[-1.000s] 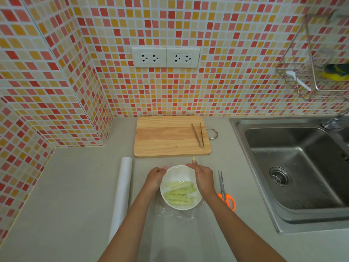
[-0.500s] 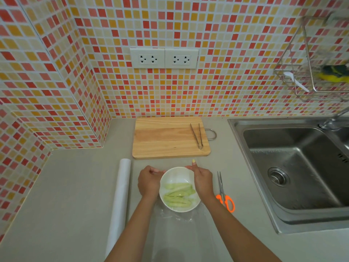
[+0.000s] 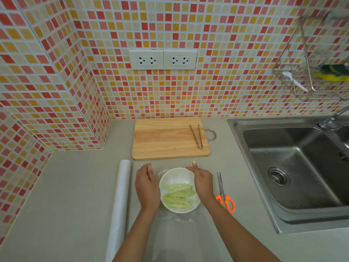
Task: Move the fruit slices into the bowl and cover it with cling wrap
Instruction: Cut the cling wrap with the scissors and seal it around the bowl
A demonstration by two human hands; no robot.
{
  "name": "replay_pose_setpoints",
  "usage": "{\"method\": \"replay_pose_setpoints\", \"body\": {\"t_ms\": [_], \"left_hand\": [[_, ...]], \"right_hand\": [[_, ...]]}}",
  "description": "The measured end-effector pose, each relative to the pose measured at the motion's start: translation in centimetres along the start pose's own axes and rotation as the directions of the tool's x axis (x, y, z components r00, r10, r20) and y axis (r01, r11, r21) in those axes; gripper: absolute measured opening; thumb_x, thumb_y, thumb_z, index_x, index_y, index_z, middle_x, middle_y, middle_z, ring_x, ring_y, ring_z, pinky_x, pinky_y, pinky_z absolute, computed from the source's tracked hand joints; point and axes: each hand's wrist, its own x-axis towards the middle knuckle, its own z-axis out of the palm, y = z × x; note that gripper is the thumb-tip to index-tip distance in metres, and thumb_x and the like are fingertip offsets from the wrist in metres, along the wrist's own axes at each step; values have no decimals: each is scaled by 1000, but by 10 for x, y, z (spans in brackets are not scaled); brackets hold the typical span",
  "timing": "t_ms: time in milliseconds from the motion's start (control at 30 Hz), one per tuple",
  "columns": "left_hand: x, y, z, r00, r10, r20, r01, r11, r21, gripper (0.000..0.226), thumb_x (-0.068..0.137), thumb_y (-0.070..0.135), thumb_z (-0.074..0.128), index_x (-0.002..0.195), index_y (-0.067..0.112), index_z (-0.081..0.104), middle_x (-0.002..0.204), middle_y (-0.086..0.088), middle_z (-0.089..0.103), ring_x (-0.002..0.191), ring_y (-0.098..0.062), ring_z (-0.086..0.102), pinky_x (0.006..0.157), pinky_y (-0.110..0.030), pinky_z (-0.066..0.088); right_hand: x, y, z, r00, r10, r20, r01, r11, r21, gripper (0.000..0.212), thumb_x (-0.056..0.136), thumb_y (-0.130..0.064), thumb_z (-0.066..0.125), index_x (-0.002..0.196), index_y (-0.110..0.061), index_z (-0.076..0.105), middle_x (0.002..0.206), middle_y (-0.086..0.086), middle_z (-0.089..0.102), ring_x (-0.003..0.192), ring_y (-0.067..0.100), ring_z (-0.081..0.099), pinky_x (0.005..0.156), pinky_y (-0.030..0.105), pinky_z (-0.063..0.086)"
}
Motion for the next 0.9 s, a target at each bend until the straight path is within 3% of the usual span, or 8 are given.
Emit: {"method": "replay_pose_setpoints", "body": {"t_ms": [100,267,400,533,667,733,800,900], "left_hand": [[-14,12,-2,973,158,167,-127,975,-183,31,103,20,41,123,14,64,110,7,69,106,-1,62,94,-14,45],[-19,-2,5,942,78,325,6,968,-249,39,104,29,33,138,26,52,112,10,71,110,14,56,89,2,35],[-15,-3,12,919,-22,394,129,960,-247,41,104,38,28,141,34,45,111,11,70,107,8,59,84,2,38],[-8,-3,18,880,-83,468,225,940,-256,51,102,49,22,147,31,38,110,11,70,102,9,59,84,-7,42],[-1,-2,19,835,-98,542,231,955,-184,64,94,63,17,150,36,30,121,9,64,120,-11,55,97,-22,35],[6,3,20,803,-66,592,195,968,-157,70,90,71,15,151,38,26,120,10,64,121,-12,54,99,-24,34],[12,8,19,794,-27,608,143,979,-144,71,90,73,14,151,39,26,123,12,63,122,-6,50,100,-20,31],[10,18,12,898,-32,440,145,963,-226,53,101,50,19,146,31,42,115,8,68,106,17,51,87,2,30]], "right_hand": [[0,0,0,1000,-2,-4,2,999,-33,38,97,-36,49,87,-14,78,83,-4,75,86,4,68,73,11,45],[-1,-1,-1,1000,-7,-16,7,999,-31,39,97,-37,48,88,-13,77,82,-6,74,86,3,67,73,10,46],[-4,0,1,1000,12,-26,-12,1000,-19,38,97,-38,48,77,-23,76,80,-2,76,85,14,71,79,28,54],[-7,-3,0,999,32,-41,-33,999,-21,40,98,-39,46,73,-25,75,79,-2,75,84,15,70,79,29,53],[-5,-3,0,997,74,-24,-78,978,-194,70,97,-51,35,82,9,67,82,26,69,83,38,65,76,44,52],[-3,-9,-3,1000,-15,-20,9,961,-278,71,98,-50,34,91,15,62,91,32,66,90,42,62,79,48,51],[0,-23,-5,994,-108,35,113,959,-259,56,100,-38,38,99,11,65,102,27,68,100,35,63,87,42,49],[6,-36,-4,968,-89,233,136,971,-196,38,101,-29,41,116,-7,68,119,7,68,113,14,61,85,9,43]]}}
